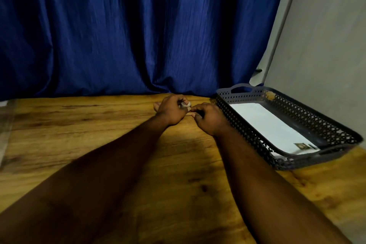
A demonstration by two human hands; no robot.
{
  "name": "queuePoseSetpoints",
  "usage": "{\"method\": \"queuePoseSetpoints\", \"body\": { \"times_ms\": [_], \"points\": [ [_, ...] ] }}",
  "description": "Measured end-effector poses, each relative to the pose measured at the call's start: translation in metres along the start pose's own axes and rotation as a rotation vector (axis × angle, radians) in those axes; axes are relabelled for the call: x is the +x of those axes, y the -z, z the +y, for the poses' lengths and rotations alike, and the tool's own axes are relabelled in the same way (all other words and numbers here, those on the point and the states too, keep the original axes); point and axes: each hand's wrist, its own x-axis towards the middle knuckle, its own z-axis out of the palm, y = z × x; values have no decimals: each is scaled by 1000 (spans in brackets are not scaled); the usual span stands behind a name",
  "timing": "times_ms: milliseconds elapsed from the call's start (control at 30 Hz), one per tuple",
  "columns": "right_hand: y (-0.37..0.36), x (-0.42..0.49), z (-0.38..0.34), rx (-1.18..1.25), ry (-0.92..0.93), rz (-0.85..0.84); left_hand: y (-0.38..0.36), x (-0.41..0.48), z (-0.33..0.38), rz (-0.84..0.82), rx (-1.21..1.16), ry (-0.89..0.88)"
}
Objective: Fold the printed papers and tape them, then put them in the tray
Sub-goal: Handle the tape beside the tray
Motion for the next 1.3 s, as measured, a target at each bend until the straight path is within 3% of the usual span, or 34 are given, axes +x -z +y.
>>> {"method": "queuePoseSetpoints", "body": {
  "times_ms": [267, 400, 667, 833, 1033, 1167, 1300],
  "points": [
    [4, -6, -2, 23, -11, 37, 23, -16, -4, 52, 71, 17],
    [8, -12, -13, -33, 77, 109, 56, -28, -23, 80, 133, 70],
    [-10, -8, -100, -87, 326, 15, 151, -78, -64, 189, 662, 345],
    [-43, -7, -150, 20, 339, -59, 219, -110, -93, 91, 666, 526],
    [-80, -4, -196, 135, 325, -126, 267, -152, -129, 107, 781, 711],
    [-100, -4, -218, 129, 357, -156, 276, -176, -150, 37, 632, 896],
    [-110, 2, -228, 107, 352, -169, 272, -195, -158, -16, 674, 808]
  ]
}}
